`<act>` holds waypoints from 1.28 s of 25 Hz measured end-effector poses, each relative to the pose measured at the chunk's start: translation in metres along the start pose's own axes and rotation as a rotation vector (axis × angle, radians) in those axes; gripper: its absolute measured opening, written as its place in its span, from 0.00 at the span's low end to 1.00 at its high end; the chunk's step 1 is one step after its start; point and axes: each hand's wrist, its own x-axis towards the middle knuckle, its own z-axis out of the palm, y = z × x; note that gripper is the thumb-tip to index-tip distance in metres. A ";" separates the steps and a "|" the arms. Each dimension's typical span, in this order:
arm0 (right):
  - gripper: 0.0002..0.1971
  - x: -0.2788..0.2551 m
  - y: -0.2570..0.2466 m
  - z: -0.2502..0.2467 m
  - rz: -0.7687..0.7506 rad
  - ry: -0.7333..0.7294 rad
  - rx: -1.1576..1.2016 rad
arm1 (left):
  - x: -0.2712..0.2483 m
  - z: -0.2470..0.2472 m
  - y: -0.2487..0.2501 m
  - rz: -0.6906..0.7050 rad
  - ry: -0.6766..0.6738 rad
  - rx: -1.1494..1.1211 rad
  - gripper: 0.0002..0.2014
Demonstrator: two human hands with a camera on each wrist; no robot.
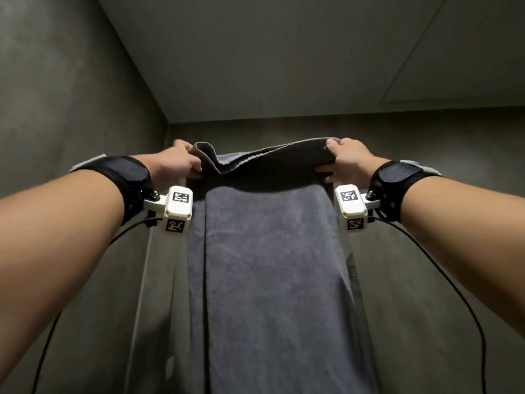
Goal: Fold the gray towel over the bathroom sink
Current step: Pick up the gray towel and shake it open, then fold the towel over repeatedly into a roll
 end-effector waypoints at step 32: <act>0.08 -0.318 0.276 -0.012 0.477 -0.113 0.013 | -0.304 0.046 -0.304 -0.356 -0.075 0.066 0.11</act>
